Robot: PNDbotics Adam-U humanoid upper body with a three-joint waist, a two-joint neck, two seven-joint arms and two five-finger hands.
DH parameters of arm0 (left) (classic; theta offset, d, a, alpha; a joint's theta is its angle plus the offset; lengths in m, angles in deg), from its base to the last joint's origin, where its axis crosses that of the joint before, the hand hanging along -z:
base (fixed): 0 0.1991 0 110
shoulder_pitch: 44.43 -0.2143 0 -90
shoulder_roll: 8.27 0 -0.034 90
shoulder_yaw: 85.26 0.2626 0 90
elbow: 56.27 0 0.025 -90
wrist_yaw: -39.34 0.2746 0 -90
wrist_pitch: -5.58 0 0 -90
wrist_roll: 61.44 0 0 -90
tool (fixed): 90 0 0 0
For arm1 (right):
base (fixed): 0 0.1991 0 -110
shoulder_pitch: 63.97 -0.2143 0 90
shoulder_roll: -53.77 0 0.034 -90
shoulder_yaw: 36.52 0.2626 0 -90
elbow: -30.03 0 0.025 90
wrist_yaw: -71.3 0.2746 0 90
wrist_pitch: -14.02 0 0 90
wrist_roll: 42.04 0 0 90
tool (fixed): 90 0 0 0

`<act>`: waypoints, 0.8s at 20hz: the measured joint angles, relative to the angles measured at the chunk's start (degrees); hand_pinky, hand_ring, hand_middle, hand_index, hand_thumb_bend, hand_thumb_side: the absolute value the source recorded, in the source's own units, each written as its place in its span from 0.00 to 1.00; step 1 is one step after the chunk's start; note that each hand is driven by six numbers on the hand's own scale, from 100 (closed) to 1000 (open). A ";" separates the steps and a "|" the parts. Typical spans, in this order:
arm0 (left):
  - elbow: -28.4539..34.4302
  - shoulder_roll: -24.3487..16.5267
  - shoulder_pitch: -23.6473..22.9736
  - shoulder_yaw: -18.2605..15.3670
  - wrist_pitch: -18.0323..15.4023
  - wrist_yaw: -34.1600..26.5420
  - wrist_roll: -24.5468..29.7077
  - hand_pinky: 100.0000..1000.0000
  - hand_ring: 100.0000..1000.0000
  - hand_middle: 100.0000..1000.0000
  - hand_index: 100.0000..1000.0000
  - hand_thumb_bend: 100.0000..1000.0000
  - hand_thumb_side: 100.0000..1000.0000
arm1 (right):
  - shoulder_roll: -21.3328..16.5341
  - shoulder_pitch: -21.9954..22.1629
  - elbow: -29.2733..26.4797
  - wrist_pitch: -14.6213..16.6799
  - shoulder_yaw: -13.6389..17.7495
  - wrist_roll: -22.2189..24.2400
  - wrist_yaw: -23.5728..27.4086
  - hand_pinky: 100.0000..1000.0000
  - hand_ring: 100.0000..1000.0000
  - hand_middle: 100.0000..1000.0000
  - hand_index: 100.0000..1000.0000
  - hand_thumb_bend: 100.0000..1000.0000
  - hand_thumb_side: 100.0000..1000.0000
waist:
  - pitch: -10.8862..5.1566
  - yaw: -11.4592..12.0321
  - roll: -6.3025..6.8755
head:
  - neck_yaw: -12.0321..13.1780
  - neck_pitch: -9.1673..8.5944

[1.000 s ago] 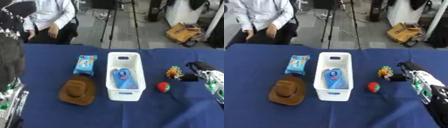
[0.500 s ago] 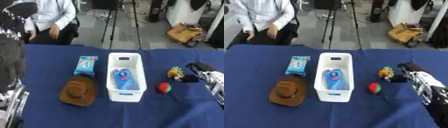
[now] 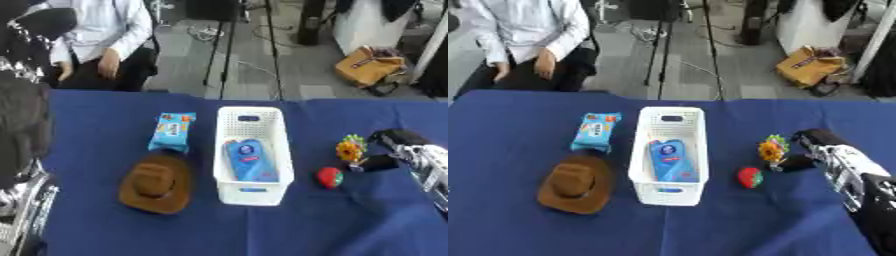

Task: Pick up objects on the table and place them in the box.

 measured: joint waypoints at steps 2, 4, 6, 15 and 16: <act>0.00 0.01 0.01 0.00 0.01 0.00 0.02 0.82 0.74 0.77 0.80 0.00 0.85 | 0.01 -0.01 0.17 0.30 0.17 -0.10 0.00 0.91 0.92 0.72 0.86 0.77 0.59 | 0.00 0.00 0.01 | 0.00 -0.01; 0.00 0.02 0.05 0.00 0.03 -0.01 0.06 0.82 0.74 0.77 0.80 0.00 0.85 | 0.02 -0.01 0.26 0.49 0.35 -0.18 0.01 0.91 0.92 0.72 0.86 0.77 0.59 | 0.00 0.00 0.02 | 0.00 -0.01; 0.00 0.02 0.06 0.00 0.05 -0.01 0.07 0.82 0.74 0.77 0.80 0.00 0.85 | 0.06 -0.01 0.28 0.63 0.36 -0.25 0.02 0.90 0.91 0.65 0.83 0.76 0.57 | 0.00 0.00 0.03 | -0.01 -0.02; 0.00 0.08 0.06 0.00 0.05 -0.04 0.08 0.82 0.74 0.77 0.79 0.00 0.85 | 0.07 -0.04 0.29 0.42 0.39 -1.26 0.11 0.89 0.89 0.59 0.80 0.71 0.58 | 0.03 0.00 0.01 | -0.14 -0.03; 0.00 0.20 0.06 0.00 0.05 -0.04 0.08 0.82 0.74 0.77 0.79 0.00 0.85 | 0.07 -0.07 0.29 0.30 0.39 -1.52 0.11 0.89 0.89 0.59 0.80 0.71 0.58 | 0.03 0.00 0.01 | -0.15 -0.05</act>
